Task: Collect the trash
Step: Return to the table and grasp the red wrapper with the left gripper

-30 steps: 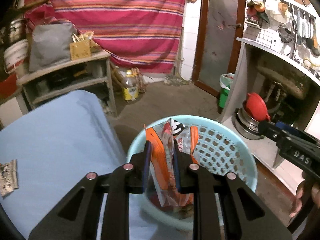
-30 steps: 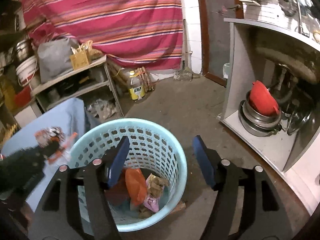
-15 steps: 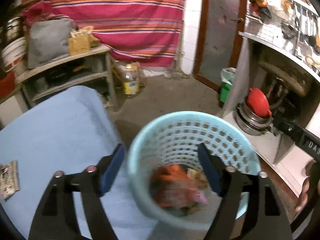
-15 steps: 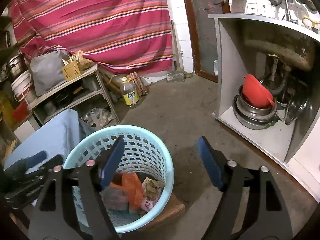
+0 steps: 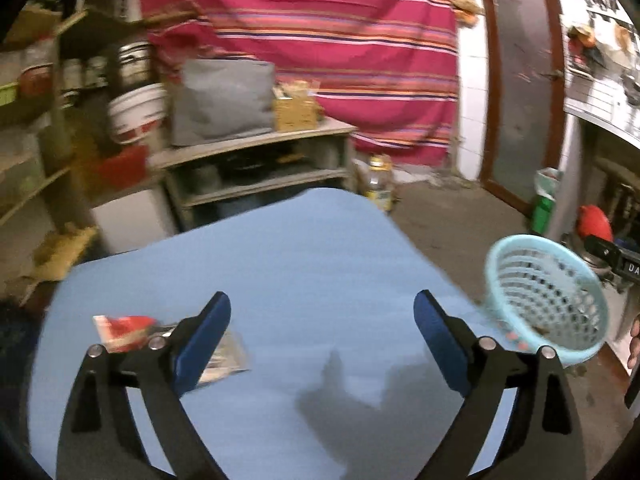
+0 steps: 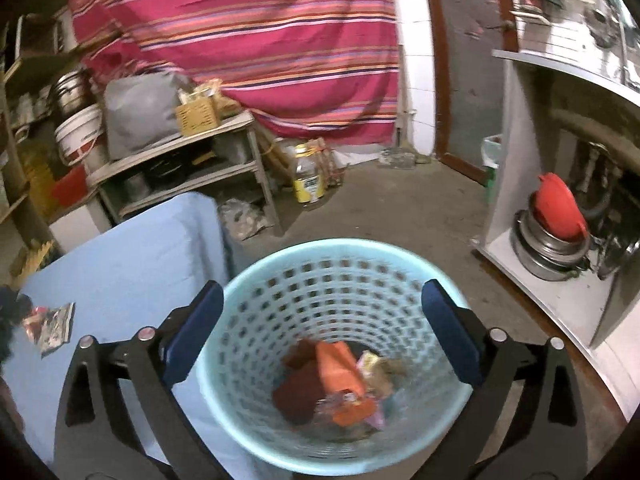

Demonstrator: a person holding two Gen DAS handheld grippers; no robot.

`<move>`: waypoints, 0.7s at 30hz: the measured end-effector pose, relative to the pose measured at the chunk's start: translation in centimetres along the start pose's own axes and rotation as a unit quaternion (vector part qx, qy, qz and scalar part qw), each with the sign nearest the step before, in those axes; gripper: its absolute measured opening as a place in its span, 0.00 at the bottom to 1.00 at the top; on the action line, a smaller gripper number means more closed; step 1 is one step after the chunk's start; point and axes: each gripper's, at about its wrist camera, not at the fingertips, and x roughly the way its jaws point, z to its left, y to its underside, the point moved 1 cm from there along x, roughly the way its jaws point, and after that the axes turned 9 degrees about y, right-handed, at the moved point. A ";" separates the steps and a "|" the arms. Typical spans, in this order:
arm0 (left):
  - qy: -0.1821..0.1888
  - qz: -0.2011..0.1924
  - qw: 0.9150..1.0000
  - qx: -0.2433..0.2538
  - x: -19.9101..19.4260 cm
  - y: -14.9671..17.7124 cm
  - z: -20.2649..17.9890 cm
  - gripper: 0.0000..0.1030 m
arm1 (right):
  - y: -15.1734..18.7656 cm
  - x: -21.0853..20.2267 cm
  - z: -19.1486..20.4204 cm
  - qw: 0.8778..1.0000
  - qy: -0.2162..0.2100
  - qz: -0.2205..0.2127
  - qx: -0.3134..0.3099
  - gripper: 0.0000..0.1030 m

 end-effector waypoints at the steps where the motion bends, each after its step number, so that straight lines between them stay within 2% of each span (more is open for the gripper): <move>1: -0.009 0.000 1.000 -0.005 -0.5 0.3 1.5 0.89 | 0.2 0.1 1.2 1.000 -0.008 0.002 -0.005 0.96; 5: -0.066 -0.002 0.998 -0.022 -1.5 2.1 7.5 0.94 | 0.8 0.6 5.7 0.999 -0.031 0.009 -0.025 0.96; 7: -0.079 0.001 0.995 -0.056 -1.6 3.3 10.5 0.94 | 1.3 0.7 8.0 0.998 -0.049 0.012 -0.034 0.96; 10: -0.090 0.022 0.992 -0.082 -1.1 4.2 13.3 0.94 | 2.0 0.8 11.7 0.996 -0.069 0.013 -0.055 0.96; 14: -0.141 0.020 0.987 -0.079 -1.2 5.1 16.3 0.94 | 2.6 0.8 16.5 0.992 -0.083 0.006 -0.094 0.96; 16: -0.151 0.028 0.984 -0.087 -1.2 5.4 17.7 0.94 | 2.7 1.0 18.4 0.991 -0.090 0.005 -0.102 0.96; 18: -0.157 0.023 0.983 -0.096 -1.4 5.5 18.6 0.94 | 2.9 1.3 19.9 0.990 -0.094 0.007 -0.107 0.96; 21: -0.192 -0.014 0.977 -0.096 -2.6 5.4 19.9 0.94 | 2.9 2.3 22.1 0.989 -0.096 0.018 -0.109 0.96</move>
